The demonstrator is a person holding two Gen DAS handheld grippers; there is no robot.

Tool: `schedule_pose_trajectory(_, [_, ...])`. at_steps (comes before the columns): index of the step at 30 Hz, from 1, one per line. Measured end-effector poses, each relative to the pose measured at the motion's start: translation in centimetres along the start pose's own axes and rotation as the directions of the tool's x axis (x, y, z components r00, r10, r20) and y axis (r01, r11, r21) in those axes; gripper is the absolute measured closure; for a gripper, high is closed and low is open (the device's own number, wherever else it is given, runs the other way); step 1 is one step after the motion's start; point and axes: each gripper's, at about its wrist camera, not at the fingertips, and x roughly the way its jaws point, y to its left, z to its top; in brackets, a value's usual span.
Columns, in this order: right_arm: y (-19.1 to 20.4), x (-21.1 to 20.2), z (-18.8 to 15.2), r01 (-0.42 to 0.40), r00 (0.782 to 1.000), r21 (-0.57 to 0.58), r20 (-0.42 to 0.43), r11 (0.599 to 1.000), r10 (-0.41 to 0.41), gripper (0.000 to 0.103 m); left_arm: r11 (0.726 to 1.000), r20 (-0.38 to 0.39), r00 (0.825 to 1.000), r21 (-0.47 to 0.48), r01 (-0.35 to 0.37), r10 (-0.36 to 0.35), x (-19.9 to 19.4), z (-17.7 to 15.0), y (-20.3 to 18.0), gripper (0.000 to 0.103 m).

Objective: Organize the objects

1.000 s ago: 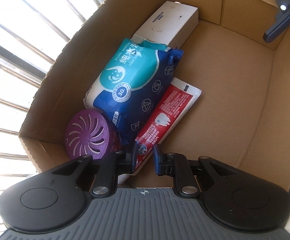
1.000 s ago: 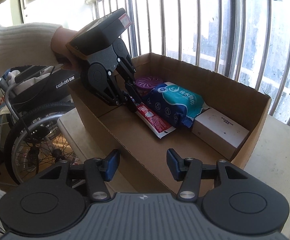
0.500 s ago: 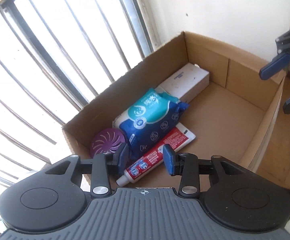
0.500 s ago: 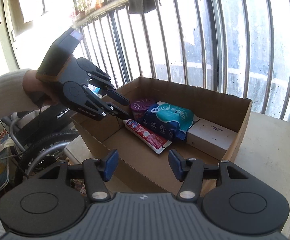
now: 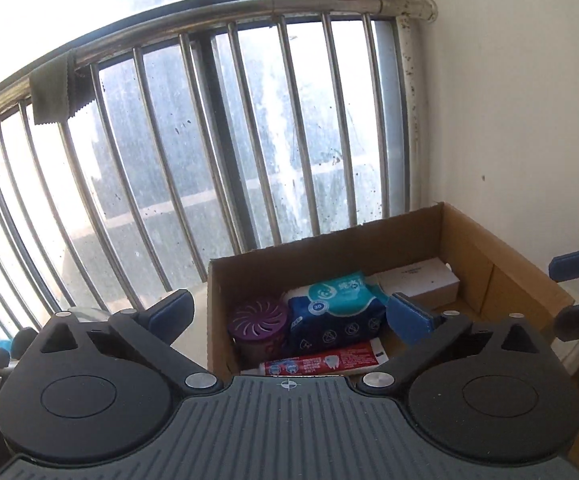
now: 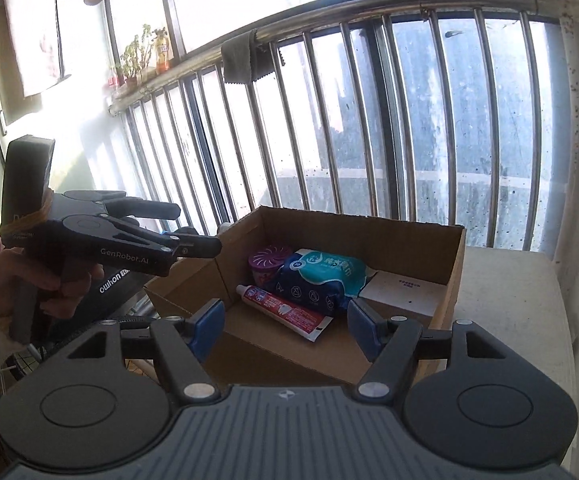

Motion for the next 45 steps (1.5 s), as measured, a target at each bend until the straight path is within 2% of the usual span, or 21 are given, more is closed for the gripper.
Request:
schedule_pose_trajectory(1, [0.1,0.0,-0.2,0.006,1.000,0.012,0.011,1.000,-0.006,0.032,1.000,0.020,1.000,-0.011,-0.020,0.021,-0.4,-0.2,-0.2,0.000])
schedule_pose_trajectory(4, [0.8,0.0,-0.6,0.043,0.998,0.024,0.052,0.999,-0.045,0.032,0.998,0.001,1.000,-0.061,-0.019,0.019,-0.7,-0.3,-0.3,0.000])
schedule_pose_trajectory(6, [1.2,-0.1,-0.7,0.064,0.996,0.023,0.065,0.998,-0.065,0.032,0.998,-0.006,0.999,-0.049,-0.031,0.031,-0.8,-0.4,-0.6,0.000])
schedule_pose_trajectory(8, [1.6,-0.1,-0.7,0.068,0.995,0.025,0.076,0.997,-0.070,0.032,0.995,0.001,0.995,-0.028,-0.100,0.100,-0.9,-0.7,-1.2,0.000])
schedule_pose_trajectory(10, [1.9,-0.4,-0.7,0.058,0.993,0.042,0.101,0.997,-0.062,0.027,0.991,-0.014,0.991,-0.017,-0.136,0.136,-0.8,-1.1,-1.5,0.000])
schedule_pose_trajectory(13, [2.3,-0.4,-0.7,0.057,0.990,0.056,0.124,0.997,-0.064,0.025,0.994,-0.068,0.994,-0.052,-0.094,0.090,-0.9,-1.7,-1.3,0.000])
schedule_pose_trajectory(17, [2.7,-0.2,-0.6,0.069,0.987,0.066,0.141,0.995,-0.078,0.025,0.995,-0.081,0.995,-0.086,-0.060,0.053,-1.1,-2.5,-0.9,0.000])
schedule_pose_trajectory(23, [3.3,0.7,-0.7,0.098,0.986,0.042,0.131,0.994,-0.103,0.025,0.992,-0.062,0.993,-0.064,-0.108,0.104,-1.3,-3.1,-0.1,0.000])
schedule_pose_trajectory(30, [3.5,2.7,-1.0,0.135,0.988,-0.034,0.073,0.990,-0.133,0.024,1.000,-0.067,0.998,-0.023,-0.019,0.017,-1.2,-3.6,0.8,0.000])
schedule_pose_trajectory(33, [3.5,4.0,-1.2,0.124,0.992,-0.096,0.043,0.988,-0.120,0.024,0.996,-0.061,0.995,0.022,0.086,-0.085,-1.4,-3.9,1.1,0.000])
schedule_pose_trajectory(36, [3.6,5.1,-1.4,0.098,0.995,-0.171,-0.018,0.980,-0.102,0.020,0.969,-0.030,0.974,0.100,0.227,-0.225,-2.0,-4.2,1.3,0.000])
schedule_pose_trajectory(37, [3.7,5.4,-1.4,0.087,0.995,-0.199,-0.029,0.976,-0.095,0.017,0.946,-0.018,0.957,0.144,0.289,-0.289,-2.3,-4.3,1.3,0.000])
schedule_pose_trajectory(38, [3.8,5.6,-1.5,0.080,0.995,-0.236,-0.044,0.968,-0.093,0.014,0.930,-0.026,0.947,0.182,0.320,-0.321,-2.2,-4.4,1.2,0.000])
schedule_pose_trajectory(42, [4.3,7.2,-1.9,0.124,0.980,-0.380,-0.099,0.917,-0.173,0.013,0.870,-0.108,0.933,0.337,0.358,-0.343,-1.1,-4.9,0.0,0.000])
schedule_pose_trajectory(44, [3.9,7.6,-1.9,0.091,0.979,-0.389,-0.131,0.917,-0.153,0.015,0.826,-0.178,0.927,0.421,0.375,-0.330,-0.3,-5.3,-0.9,0.000])
schedule_pose_trajectory(45, [3.5,8.0,-1.9,0.069,0.978,-0.385,-0.156,0.920,-0.139,0.020,0.804,-0.204,0.925,0.458,0.379,-0.320,0.0,-5.6,-1.3,0.001])
